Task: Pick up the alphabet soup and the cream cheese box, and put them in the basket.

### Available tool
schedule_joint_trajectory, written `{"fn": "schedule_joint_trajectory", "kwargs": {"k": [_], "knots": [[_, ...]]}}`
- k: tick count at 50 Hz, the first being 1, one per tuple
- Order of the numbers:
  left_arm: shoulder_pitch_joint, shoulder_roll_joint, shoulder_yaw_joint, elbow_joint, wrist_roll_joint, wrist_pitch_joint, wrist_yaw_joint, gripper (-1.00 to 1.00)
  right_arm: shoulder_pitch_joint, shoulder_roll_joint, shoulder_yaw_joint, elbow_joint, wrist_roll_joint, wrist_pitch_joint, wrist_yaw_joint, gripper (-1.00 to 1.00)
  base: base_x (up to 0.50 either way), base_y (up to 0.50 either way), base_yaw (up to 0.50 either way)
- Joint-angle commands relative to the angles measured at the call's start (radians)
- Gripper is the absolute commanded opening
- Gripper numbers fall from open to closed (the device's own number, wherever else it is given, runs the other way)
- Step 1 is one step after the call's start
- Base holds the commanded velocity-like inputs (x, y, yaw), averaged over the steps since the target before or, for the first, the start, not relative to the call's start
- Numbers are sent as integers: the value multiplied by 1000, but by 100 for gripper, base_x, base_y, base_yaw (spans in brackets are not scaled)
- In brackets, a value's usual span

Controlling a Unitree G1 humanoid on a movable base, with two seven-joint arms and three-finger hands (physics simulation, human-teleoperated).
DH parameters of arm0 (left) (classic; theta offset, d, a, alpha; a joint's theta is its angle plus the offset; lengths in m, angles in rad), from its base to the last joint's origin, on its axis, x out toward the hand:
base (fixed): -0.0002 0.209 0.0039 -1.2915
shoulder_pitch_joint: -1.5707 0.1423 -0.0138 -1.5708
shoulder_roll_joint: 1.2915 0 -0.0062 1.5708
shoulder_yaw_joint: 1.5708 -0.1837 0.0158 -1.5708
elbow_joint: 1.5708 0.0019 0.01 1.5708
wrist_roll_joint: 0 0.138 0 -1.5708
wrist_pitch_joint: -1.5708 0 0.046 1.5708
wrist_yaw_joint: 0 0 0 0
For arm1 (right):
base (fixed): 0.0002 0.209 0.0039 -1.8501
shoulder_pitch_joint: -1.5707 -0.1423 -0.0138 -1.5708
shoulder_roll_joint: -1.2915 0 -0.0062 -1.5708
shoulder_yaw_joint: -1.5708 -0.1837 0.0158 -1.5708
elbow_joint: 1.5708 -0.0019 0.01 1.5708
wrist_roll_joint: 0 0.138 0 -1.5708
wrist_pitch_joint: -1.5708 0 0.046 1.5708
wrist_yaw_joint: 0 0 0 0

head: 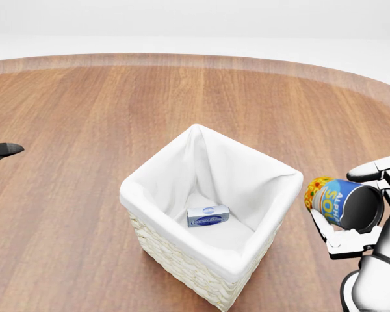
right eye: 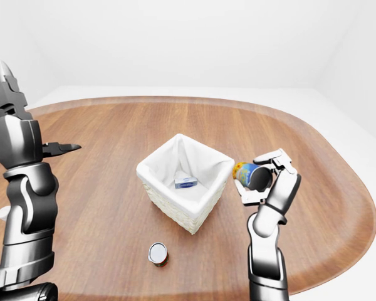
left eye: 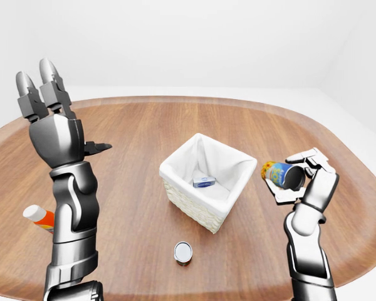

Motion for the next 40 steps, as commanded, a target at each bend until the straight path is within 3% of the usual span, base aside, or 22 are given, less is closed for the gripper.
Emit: {"fn": "schedule_joint_trajectory", "kwargs": {"k": [1,7,25,34,40], "knots": [[1,1,2,-12,-8,0,-7,100,-54,12,51,-174,-25,58,16,-100,0,0,0],[4,0,4,-22,-10,0,-13,100,-104,26,102,-185,-59,58,18,-100,0,0,0],[5,0,1,-19,-6,0,-13,100,-235,59,232,91,-183,58,-9,-100,0,0,0],[4,-1,0,-11,-3,0,-11,100,-357,72,242,334,-228,58,-25,-100,0,0,0],[4,-1,-1,-13,0,0,-15,100,-404,82,259,386,-263,58,-14,-100,0,0,0]]}}
